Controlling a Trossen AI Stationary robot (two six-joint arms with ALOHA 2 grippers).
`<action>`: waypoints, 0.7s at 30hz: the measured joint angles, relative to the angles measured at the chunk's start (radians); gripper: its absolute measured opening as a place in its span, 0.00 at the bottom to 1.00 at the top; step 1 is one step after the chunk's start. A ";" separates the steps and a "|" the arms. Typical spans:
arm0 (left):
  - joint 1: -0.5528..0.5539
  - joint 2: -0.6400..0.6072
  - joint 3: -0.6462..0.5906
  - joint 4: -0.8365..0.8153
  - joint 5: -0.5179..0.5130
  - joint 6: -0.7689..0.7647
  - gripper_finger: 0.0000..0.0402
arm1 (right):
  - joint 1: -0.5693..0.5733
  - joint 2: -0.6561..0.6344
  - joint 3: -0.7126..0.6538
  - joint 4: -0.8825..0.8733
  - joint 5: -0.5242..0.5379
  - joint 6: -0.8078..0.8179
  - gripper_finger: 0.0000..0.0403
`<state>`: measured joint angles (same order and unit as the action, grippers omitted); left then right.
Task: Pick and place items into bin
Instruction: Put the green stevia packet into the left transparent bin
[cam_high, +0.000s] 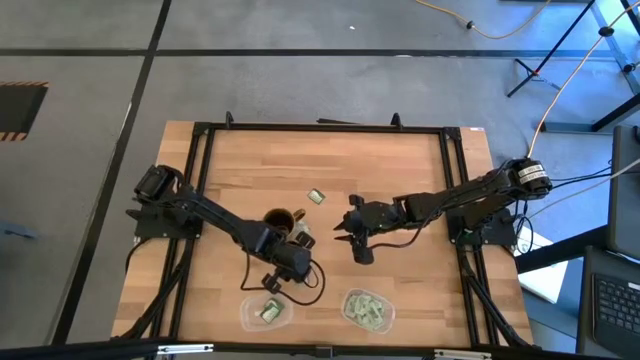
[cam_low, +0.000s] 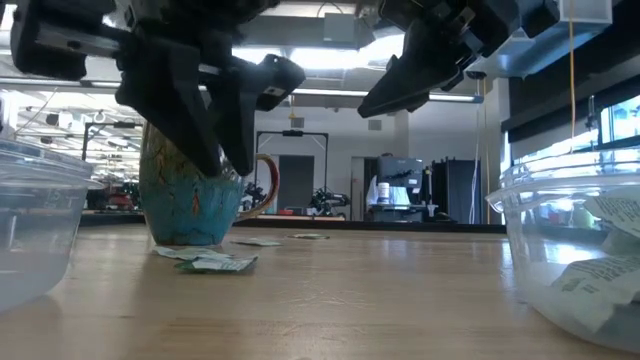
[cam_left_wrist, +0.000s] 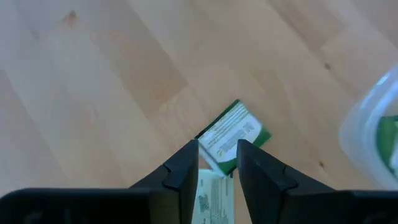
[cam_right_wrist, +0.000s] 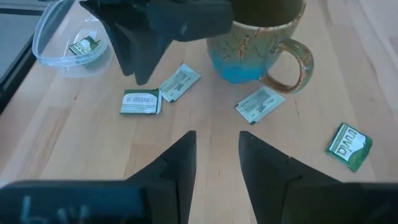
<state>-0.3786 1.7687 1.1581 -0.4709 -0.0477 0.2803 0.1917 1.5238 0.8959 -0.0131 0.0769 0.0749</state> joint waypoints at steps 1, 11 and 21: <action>0.000 0.000 0.003 0.001 0.012 0.010 0.26 | 0.000 0.000 0.000 0.000 0.000 0.004 0.31; 0.022 0.019 0.014 -0.020 0.025 0.097 0.23 | 0.000 0.000 0.000 0.000 0.000 0.026 0.31; 0.034 0.162 0.141 -0.144 0.025 0.138 0.23 | 0.000 0.000 0.000 0.000 0.000 0.059 0.31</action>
<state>-0.3447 1.9305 1.2994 -0.6153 -0.0223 0.4179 0.1918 1.5242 0.8963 -0.0135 0.0769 0.1334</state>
